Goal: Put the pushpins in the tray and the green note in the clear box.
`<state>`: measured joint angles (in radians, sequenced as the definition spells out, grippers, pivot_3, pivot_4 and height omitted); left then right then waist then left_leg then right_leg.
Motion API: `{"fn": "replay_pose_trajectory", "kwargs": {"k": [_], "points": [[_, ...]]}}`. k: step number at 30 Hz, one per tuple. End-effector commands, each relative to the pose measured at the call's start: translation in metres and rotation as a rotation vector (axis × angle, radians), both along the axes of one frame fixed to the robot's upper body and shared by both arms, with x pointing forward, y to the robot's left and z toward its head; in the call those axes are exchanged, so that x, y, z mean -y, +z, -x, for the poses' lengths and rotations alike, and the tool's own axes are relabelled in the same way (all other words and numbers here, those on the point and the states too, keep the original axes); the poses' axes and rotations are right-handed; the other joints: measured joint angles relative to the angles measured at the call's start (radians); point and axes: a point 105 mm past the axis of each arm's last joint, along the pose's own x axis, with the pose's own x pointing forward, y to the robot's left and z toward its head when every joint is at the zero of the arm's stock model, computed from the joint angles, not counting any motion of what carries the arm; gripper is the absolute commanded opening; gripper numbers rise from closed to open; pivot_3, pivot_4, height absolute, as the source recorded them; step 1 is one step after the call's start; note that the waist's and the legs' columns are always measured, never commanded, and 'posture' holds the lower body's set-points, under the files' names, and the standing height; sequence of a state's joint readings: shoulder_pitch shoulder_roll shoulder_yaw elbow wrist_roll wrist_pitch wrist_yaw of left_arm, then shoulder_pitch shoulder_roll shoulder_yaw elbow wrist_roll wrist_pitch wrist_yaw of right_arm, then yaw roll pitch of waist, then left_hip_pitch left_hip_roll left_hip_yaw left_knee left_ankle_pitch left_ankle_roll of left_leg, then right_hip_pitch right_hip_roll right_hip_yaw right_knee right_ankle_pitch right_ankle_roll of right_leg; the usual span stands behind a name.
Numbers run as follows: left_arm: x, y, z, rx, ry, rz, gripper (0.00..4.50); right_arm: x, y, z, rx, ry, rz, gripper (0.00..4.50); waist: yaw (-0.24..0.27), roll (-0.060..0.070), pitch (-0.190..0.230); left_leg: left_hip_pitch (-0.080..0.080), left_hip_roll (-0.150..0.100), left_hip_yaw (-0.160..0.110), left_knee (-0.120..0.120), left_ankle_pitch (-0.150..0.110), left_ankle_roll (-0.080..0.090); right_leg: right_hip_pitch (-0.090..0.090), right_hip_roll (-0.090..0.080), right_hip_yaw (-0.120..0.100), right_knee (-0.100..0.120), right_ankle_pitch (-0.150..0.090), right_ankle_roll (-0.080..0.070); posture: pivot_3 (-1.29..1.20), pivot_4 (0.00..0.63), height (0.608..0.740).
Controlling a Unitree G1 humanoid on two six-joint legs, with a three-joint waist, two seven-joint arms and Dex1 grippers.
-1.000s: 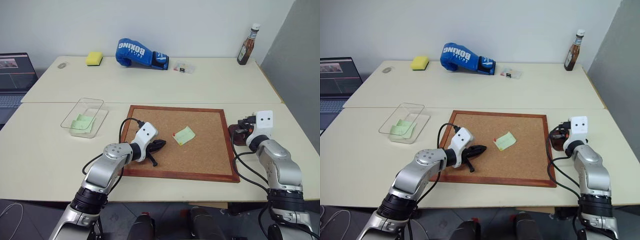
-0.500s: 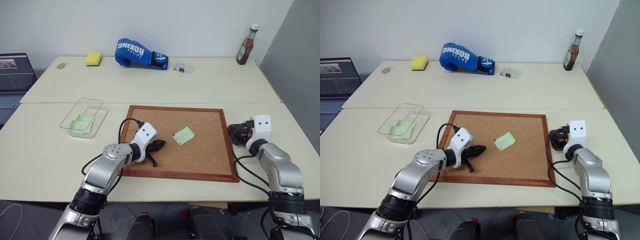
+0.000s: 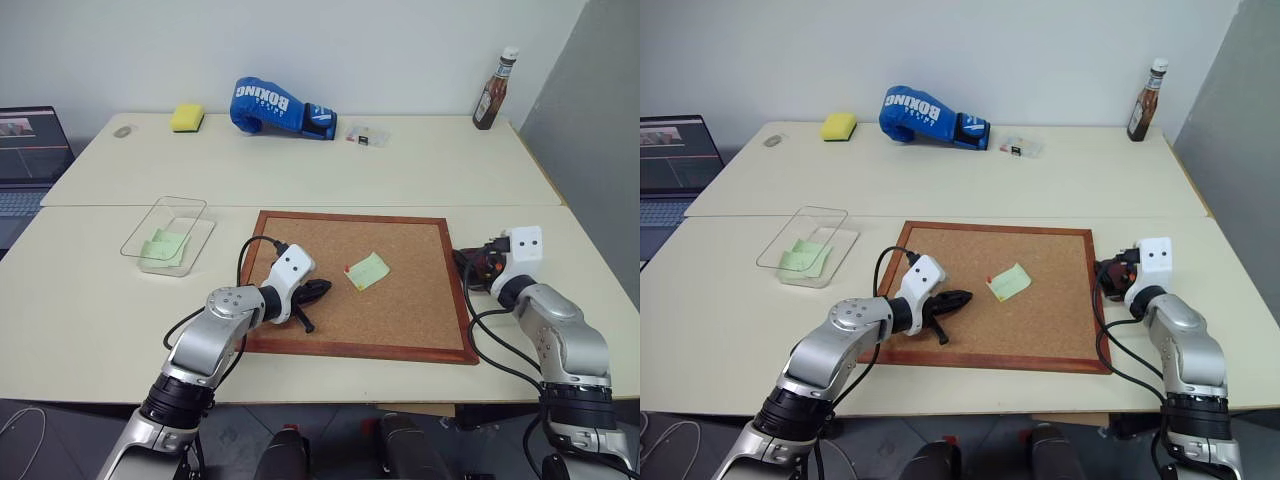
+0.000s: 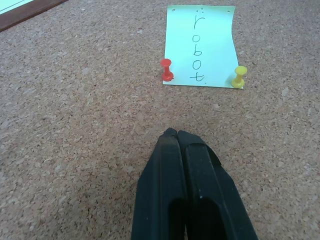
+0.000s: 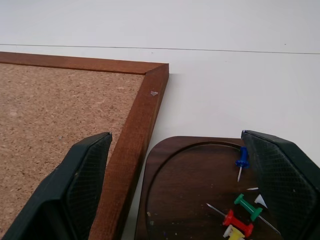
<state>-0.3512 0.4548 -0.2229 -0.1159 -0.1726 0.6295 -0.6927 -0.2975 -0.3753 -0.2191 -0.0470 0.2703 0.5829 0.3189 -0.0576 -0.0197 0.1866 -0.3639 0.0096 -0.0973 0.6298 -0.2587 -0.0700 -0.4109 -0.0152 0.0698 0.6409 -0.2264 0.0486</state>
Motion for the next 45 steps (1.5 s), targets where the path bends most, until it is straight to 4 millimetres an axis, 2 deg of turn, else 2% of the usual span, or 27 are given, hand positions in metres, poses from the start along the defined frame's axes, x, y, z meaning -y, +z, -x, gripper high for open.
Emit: {"fn": "replay_pose_trajectory", "kwargs": {"k": [1,2,5,6,8,12,17,21,25,32,45], "points": [[-0.007,-0.035,0.012,-0.141,0.017,-0.051,0.00,-0.022,0.042,0.006,0.163,0.144,-0.028,4.42,0.000,0.000,0.000,0.000,0.000,0.000,0.000,0.000,0.000,0.000,0.000,0.000,0.000,0.000,0.000,0.00,0.150,0.740],[-0.007,-0.035,0.012,-0.142,0.016,-0.051,0.00,-0.029,0.045,0.008,0.173,0.186,-0.034,4.42,0.000,0.000,0.000,0.000,0.000,0.000,0.000,0.000,0.000,0.000,0.000,0.000,0.000,0.000,0.000,0.00,0.150,0.740],[-0.008,-0.035,0.012,-0.148,0.024,-0.048,0.00,-0.066,0.046,0.026,0.162,0.433,0.016,4.42,0.000,0.000,0.000,0.000,0.000,0.000,0.000,0.000,0.000,0.000,0.000,0.000,0.000,0.000,0.000,0.00,0.150,0.740],[-0.009,-0.035,0.012,-0.155,0.034,-0.036,0.00,-0.083,0.043,0.036,0.145,0.545,0.034,4.42,0.000,0.000,0.000,0.000,0.000,0.000,0.000,0.000,0.000,0.000,0.000,0.000,0.000,0.000,0.000,0.00,0.150,0.740],[-0.009,-0.034,0.011,-0.168,0.054,-0.013,0.00,-0.106,0.036,0.048,0.116,0.689,0.051,4.42,0.000,0.000,0.000,0.000,0.000,-0.001,0.000,0.000,0.000,0.000,0.000,-0.001,-0.001,0.000,0.000,0.00,0.150,0.740],[-0.010,-0.034,0.012,-0.188,0.080,0.016,0.00,-0.136,0.020,0.057,0.079,0.838,0.076,4.42,0.000,-0.001,0.000,0.000,0.000,-0.001,0.000,0.000,0.000,0.000,0.000,-0.001,-0.001,-0.001,0.000,0.00,0.150,0.740],[-0.012,-0.036,0.014,-0.213,0.089,0.025,0.00,-0.157,-0.001,0.045,0.054,0.902,0.105,4.42,-0.003,-0.001,0.000,0.000,0.001,0.000,0.000,0.000,0.000,0.000,0.000,-0.001,-0.002,-0.001,0.000,0.00,0.150,0.740],[-0.014,-0.035,0.014,-0.208,0.094,0.023,0.00,-0.165,-0.006,0.031,0.063,0.897,0.122,4.42,-0.003,-0.002,0.000,0.000,0.001,-0.001,-0.001,0.000,0.000,0.000,0.000,-0.002,-0.002,-0.001,0.001,0.00,0.150,0.740],[-0.017,-0.034,0.012,-0.202,0.097,0.018,0.00,-0.170,-0.013,0.026,0.063,0.910,0.130,4.42,-0.002,-0.002,0.000,-0.001,0.001,-0.001,-0.001,0.000,0.000,0.000,0.000,-0.001,-0.002,0.000,0.001,0.00,0.150,0.740],[-0.018,-0.034,0.011,-0.193,0.102,0.009,0.00,-0.171,-0.021,0.027,0.065,0.932,0.174,3.13,-0.004,-0.002,0.000,0.000,0.001,-0.001,-0.001,0.000,0.000,0.000,0.000,-0.001,-0.001,0.000,0.001,0.00,0.150,0.740],[-0.014,-0.032,0.009,-0.182,0.096,0.009,0.00,-0.176,-0.017,0.030,0.066,0.947,0.121,0.27,-0.004,-0.002,0.000,0.000,0.001,-0.001,0.000,0.000,0.000,0.000,0.000,-0.001,0.000,0.000,0.001,0.00,0.150,0.740]]}}
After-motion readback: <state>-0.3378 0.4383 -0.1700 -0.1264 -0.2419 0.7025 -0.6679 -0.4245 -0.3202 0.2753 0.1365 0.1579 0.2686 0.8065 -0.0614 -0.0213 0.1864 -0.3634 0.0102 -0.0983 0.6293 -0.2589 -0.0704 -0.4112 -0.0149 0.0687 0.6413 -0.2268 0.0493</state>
